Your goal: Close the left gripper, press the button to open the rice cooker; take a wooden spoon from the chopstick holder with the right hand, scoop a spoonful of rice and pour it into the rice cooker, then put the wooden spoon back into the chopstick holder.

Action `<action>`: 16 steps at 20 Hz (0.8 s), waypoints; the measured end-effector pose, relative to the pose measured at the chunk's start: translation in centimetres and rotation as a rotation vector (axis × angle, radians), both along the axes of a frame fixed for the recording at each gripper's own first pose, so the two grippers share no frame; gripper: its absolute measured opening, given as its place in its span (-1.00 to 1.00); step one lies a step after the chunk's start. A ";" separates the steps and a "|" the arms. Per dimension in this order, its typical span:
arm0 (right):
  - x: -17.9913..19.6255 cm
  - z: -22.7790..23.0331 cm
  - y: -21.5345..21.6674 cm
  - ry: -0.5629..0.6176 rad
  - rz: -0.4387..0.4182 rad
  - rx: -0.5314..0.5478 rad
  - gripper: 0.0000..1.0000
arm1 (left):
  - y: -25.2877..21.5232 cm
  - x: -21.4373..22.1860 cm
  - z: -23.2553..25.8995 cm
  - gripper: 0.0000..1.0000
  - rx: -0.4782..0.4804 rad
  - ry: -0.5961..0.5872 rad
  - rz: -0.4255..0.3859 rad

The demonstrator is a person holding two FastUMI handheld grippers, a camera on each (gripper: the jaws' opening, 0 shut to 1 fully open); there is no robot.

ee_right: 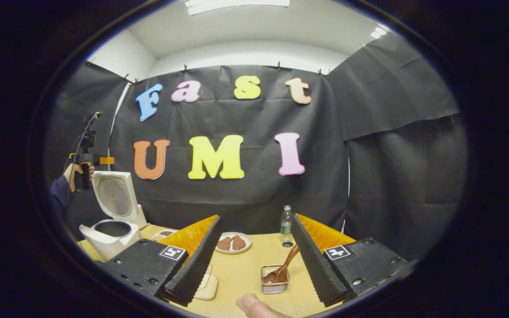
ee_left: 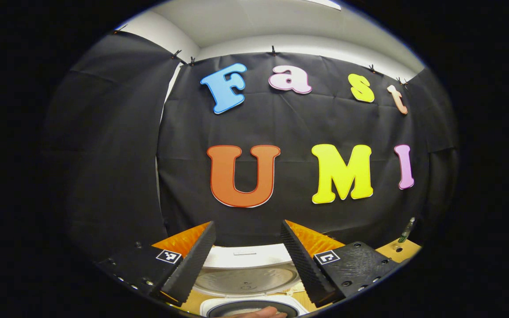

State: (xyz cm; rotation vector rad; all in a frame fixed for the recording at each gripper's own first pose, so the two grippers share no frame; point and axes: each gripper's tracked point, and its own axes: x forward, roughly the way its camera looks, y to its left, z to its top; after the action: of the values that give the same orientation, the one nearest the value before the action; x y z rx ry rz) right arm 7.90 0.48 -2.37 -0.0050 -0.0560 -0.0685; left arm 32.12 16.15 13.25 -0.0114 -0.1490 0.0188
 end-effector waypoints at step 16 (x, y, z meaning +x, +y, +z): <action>-3.0 1.0 3.3 -0.023 0.017 -0.026 0.97 | 2.3 3.5 -3.7 0.92 0.010 0.143 0.046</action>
State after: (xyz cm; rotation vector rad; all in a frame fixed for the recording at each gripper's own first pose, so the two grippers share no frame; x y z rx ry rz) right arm 4.95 3.75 -1.35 -0.0294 -0.0796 -0.0509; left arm 35.64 18.40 9.53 0.0030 -0.0067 0.0649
